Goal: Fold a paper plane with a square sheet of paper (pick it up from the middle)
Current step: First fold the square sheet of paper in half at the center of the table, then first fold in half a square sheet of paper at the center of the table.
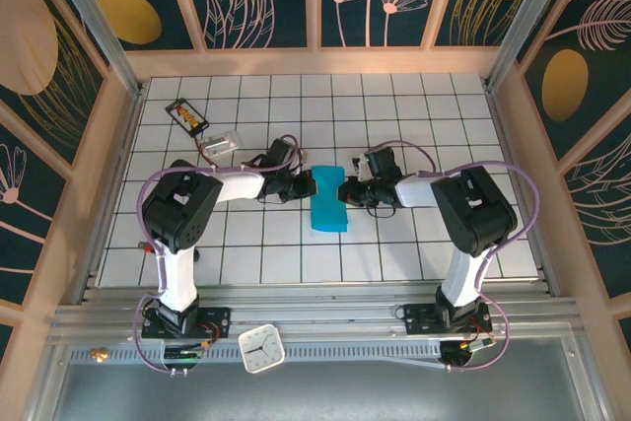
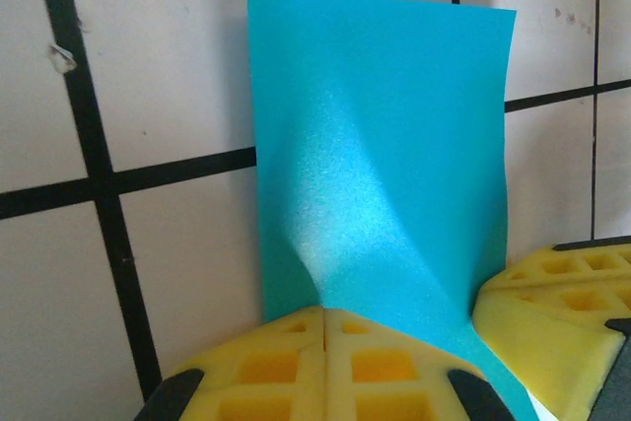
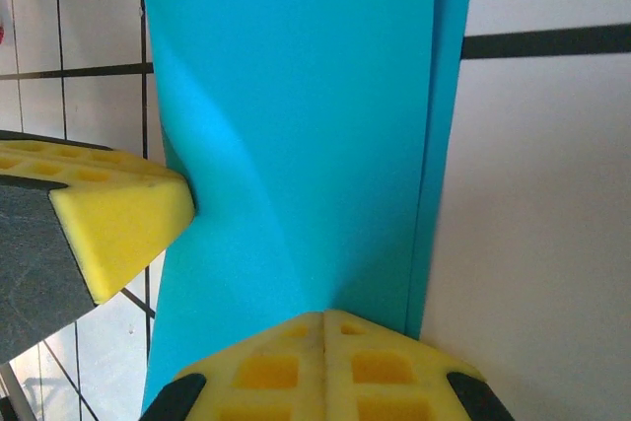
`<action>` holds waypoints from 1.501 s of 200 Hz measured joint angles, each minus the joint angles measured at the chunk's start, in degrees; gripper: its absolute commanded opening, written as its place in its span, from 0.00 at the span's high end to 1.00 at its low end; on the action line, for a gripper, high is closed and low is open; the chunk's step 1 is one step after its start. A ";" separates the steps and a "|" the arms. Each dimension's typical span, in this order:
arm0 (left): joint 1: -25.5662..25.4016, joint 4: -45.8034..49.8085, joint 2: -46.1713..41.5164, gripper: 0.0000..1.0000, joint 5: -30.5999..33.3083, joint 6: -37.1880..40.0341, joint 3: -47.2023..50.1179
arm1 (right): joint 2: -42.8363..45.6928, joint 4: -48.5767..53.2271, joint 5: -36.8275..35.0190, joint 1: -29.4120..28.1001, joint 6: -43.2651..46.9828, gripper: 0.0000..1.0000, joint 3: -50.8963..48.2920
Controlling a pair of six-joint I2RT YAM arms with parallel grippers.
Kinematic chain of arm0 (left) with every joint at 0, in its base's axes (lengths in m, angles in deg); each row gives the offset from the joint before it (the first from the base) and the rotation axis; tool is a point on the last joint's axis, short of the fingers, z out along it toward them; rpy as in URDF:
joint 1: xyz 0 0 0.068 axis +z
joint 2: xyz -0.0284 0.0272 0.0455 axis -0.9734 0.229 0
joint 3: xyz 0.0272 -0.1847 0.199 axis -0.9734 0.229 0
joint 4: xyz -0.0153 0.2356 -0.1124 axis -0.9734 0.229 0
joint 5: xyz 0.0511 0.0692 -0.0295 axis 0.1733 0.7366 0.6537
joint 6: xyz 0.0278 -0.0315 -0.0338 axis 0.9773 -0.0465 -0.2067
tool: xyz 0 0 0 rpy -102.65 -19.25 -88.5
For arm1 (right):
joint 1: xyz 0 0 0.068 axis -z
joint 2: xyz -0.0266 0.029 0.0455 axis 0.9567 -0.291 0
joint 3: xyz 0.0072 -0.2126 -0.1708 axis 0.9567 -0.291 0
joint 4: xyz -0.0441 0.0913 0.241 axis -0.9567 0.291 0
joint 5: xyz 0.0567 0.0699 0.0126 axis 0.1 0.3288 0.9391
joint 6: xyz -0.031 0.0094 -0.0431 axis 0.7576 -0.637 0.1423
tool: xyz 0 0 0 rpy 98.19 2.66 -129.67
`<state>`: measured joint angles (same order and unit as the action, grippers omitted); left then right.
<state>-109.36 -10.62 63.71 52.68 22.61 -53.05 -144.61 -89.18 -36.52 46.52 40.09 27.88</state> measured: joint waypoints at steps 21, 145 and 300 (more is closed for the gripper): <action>0.00 0.61 -0.81 0.96 -0.13 -0.24 0.00 | -0.04 0.02 0.00 0.00 0.20 1.00 0.04; -1.60 -3.63 -7.10 1.00 -5.53 -5.60 10.23 | -0.11 -0.09 0.02 0.00 0.17 1.00 0.04; -1.60 -1.92 -5.66 1.00 -4.94 0.59 9.44 | -0.02 4.52 0.13 0.55 0.81 0.93 4.33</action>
<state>-110.95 -12.55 58.05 47.74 23.20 -43.61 -144.64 -84.65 -36.38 47.06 40.90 32.21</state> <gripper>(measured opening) 0.056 0.076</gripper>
